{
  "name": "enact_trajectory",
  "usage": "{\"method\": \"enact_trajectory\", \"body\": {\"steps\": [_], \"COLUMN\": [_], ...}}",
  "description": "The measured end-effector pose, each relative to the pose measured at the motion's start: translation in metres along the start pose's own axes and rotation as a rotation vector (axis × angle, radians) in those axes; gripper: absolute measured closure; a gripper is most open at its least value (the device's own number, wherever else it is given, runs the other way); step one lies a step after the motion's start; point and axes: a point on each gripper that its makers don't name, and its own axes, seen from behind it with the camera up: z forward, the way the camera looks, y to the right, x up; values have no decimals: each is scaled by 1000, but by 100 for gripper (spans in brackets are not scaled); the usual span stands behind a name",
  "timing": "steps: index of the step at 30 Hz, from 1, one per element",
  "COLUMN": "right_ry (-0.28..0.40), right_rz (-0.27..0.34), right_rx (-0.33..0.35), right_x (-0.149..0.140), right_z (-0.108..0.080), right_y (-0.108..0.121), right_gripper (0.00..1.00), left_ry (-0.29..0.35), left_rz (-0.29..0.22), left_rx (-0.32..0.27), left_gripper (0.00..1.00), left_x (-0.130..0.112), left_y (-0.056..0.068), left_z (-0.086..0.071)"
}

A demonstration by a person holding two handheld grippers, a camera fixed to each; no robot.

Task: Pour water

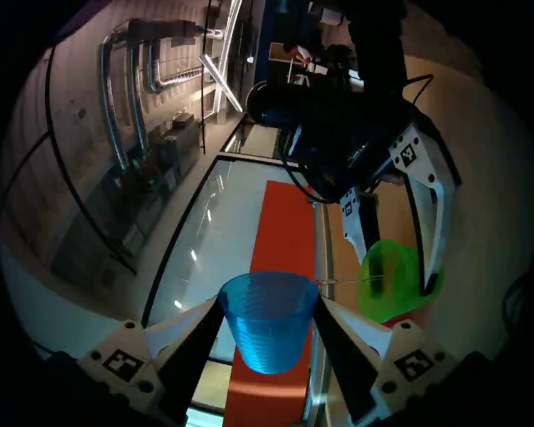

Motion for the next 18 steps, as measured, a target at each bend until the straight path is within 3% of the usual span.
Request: {"method": "enact_trajectory", "body": {"steps": [18], "right_ry": [1], "right_rz": [-3], "right_rx": [1], "right_x": [1], "right_z": [-1], "right_y": [0], "right_gripper": [12], "left_ry": [10], "left_rz": [51], "left_rx": [-6], "left_gripper": [14], "left_x": [5], "left_y": [3], "left_z": [0]}}
